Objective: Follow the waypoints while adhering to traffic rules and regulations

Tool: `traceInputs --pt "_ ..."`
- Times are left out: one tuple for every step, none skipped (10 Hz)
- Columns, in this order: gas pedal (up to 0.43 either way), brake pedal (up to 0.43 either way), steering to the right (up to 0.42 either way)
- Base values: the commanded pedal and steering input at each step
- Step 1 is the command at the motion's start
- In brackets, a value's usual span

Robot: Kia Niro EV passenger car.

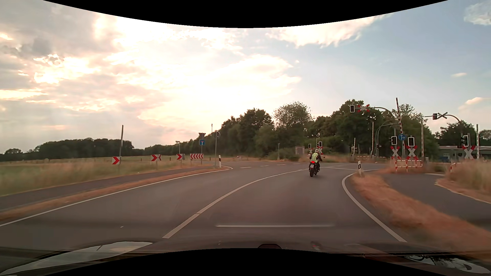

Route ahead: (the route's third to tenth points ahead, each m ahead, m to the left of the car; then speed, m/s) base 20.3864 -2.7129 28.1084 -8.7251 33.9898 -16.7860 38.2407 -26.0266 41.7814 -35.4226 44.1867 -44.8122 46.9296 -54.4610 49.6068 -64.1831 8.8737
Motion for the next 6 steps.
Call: traceInputs --pt "0.118 0.0 0.111" --pt "0.118 0.0 0.111" --pt "0.118 0.0 0.112" --pt "0.11 0.0 0.113" --pt "0.11 0.0 0.116" --pt "0.11 0.0 0.116"
